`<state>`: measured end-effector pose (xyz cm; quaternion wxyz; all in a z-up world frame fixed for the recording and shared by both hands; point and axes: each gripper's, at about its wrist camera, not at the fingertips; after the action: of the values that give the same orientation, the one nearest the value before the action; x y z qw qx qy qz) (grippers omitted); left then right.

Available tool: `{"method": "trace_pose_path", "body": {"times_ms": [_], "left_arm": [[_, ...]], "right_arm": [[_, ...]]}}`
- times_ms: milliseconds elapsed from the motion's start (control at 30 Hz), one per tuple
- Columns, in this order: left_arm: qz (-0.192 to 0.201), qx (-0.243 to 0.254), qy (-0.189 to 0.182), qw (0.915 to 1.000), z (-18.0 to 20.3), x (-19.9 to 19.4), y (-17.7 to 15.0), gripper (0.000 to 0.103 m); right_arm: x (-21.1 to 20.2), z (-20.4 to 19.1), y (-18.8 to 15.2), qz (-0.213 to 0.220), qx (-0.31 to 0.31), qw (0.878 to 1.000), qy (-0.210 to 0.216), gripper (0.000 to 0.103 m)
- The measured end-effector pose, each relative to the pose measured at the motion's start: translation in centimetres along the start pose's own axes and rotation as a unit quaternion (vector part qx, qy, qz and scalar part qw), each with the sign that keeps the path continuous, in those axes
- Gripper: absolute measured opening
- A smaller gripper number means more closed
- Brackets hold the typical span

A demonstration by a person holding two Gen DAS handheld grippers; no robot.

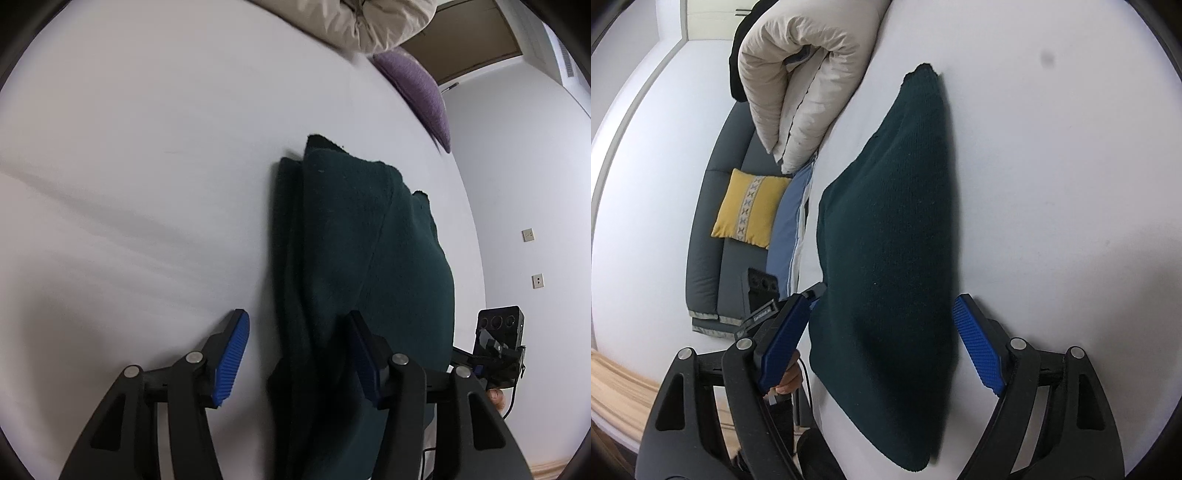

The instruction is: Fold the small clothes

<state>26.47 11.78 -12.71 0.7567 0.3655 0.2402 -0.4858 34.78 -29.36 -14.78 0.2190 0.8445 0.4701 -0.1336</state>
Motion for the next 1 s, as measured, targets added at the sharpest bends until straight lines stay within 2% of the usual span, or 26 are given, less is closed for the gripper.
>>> {"method": "trace_pose_path", "body": {"times_ms": [100,300,367,600,733,867,1000], "left_arm": [[-0.008,-0.007,-0.006,0.9999,0.4,0.8,0.1,0.057],[-0.010,-0.015,-0.010,0.9998,1.1,1.6,-0.3,0.057],[-0.013,-0.016,-0.011,0.9997,0.8,1.3,-0.4,0.054],[-0.015,-0.002,0.001,0.9999,1.1,-0.1,-0.9,0.031],[0.000,0.001,-0.003,1.0000,1.7,-2.2,-1.6,0.026],[0.017,0.022,-0.016,0.9995,3.6,-6.0,-3.5,0.025],[0.018,0.049,-0.029,0.9982,5.5,-9.9,-7.0,0.025]], "right_arm": [[0.7,-0.1,0.1,-0.014,-0.004,1.000,0.004,0.080],[2.6,-1.1,0.2,-0.032,-0.026,0.999,-0.024,0.082],[3.2,-1.6,0.1,-0.035,-0.033,0.998,-0.035,0.080],[4.3,-2.8,-0.4,-0.026,-0.046,0.994,-0.096,0.053],[3.0,-4.6,-1.0,-0.006,-0.073,0.991,-0.112,0.039],[0.8,-7.6,-2.5,0.004,-0.104,0.989,-0.106,0.038],[-2.8,-10.0,-5.4,0.007,-0.119,0.988,-0.093,0.037]]}}
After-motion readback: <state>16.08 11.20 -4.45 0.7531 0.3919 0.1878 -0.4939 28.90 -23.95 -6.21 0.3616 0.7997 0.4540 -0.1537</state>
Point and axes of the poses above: each gripper's, at about its wrist camera, not at the fingertips, and x roughly the way its jaws point, z to its right, y to its top, and after that the axes turned 11 degrees about z, right-handed
